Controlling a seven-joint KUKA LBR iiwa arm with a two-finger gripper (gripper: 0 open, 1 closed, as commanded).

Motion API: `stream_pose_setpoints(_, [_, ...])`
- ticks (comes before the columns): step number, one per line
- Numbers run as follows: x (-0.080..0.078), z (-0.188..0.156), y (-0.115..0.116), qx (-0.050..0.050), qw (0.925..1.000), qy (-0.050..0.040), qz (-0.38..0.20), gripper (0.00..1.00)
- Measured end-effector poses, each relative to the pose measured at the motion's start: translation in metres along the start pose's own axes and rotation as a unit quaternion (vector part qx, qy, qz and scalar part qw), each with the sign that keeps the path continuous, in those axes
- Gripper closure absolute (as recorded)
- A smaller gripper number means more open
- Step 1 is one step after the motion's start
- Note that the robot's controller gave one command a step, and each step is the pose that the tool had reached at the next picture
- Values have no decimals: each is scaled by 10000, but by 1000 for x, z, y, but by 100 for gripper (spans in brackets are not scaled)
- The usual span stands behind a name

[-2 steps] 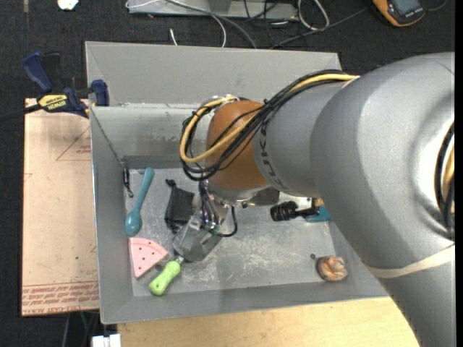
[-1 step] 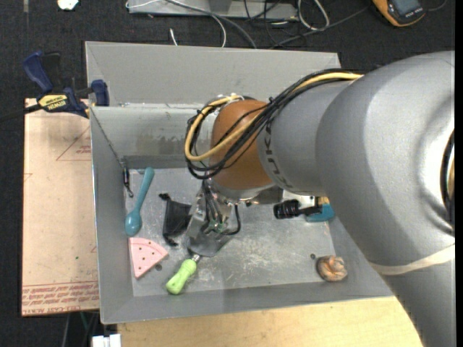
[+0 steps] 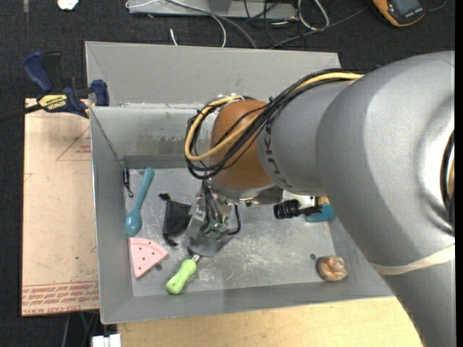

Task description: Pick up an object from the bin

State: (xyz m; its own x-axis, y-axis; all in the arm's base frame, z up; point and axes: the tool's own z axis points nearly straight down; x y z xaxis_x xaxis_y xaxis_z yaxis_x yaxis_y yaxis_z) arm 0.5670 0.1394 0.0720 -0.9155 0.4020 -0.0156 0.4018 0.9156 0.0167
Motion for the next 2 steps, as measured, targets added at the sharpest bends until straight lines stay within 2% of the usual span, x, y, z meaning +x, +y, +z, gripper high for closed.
stream_pose_setpoints(2, [0, -16, 0, -1, 10000, 5, 0, 100])
